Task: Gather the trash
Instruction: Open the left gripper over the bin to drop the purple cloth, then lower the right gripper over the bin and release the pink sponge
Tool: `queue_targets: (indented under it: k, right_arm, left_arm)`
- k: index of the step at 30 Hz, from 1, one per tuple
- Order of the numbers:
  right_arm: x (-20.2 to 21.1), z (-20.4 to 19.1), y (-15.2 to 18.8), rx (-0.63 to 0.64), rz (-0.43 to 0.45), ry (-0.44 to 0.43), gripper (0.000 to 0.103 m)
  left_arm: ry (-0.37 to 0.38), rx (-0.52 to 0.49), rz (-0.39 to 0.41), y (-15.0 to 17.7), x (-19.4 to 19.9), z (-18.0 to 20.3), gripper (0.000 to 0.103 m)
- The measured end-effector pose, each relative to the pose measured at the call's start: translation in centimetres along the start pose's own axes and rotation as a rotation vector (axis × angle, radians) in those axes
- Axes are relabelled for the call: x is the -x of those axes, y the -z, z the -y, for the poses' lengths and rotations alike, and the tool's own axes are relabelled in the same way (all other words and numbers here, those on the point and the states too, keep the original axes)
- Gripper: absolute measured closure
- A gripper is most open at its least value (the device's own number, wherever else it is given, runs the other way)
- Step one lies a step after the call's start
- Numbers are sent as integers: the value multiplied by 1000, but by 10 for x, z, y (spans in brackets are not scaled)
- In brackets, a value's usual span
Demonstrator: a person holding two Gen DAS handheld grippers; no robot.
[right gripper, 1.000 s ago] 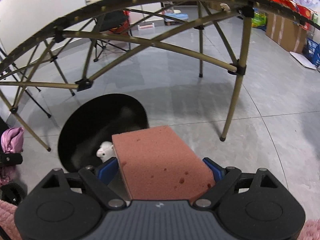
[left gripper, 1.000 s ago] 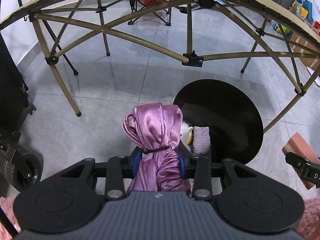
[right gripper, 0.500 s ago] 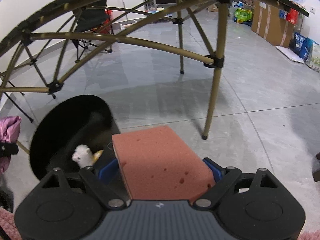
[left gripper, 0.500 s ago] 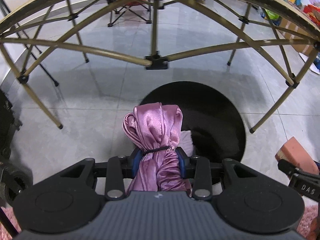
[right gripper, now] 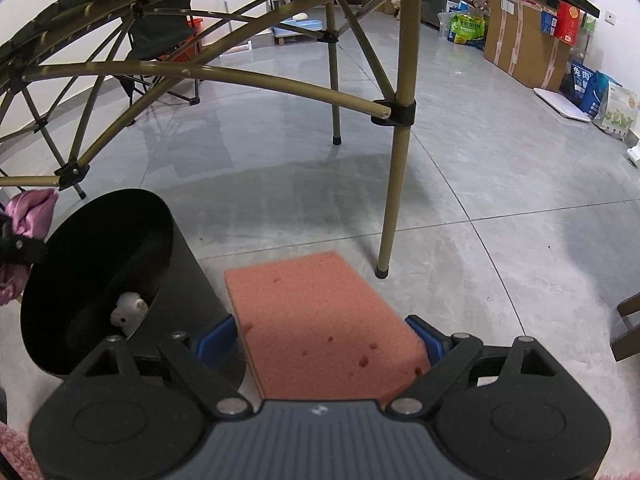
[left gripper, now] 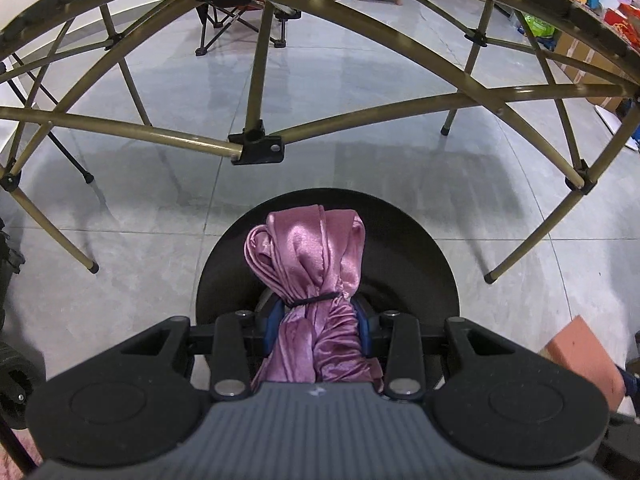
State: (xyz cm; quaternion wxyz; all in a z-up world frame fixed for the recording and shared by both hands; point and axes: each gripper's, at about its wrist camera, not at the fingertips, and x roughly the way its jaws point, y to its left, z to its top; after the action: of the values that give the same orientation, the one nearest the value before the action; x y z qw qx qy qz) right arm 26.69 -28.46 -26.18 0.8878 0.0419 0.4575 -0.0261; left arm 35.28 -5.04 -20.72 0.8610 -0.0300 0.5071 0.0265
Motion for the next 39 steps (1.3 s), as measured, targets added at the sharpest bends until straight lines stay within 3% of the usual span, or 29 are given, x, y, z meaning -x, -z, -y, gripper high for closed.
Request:
queue_targets:
  k: [6, 7, 8, 10, 13, 18, 29, 39]
  right_arm:
    - [-5, -1, -1, 0, -7, 4, 13]
    - [-5, -1, -2, 0, -6, 4, 13]
    - [-5, -1, -2, -1, -6, 4, 13]
    - [-5, 0, -2, -4, -5, 5, 13]
    - [-6, 2, -1, -8, -8, 4, 13]
    - [-4, 1, -1, -6, -3, -2, 13]
    - [6, -4, 0, 9, 17, -11, 13]
    - [22, -17, -2, 31, 54, -15, 13]
  left_arm:
    - [22, 15, -13, -6, -9, 0, 62]
    - [23, 17, -14, -7, -10, 0, 53]
    - [15, 20, -14, -7, -10, -1, 29]
    - [-26, 41, 10, -7, -7, -3, 0]
    - [-61, 59, 28, -8, -4, -7, 0]
    - [-95, 53, -23, -3, -12, -9, 0]
    - [-95, 54, -2, 5, 0, -19, 0]
    - [-85, 54, 67, 12, 21, -31, 0]
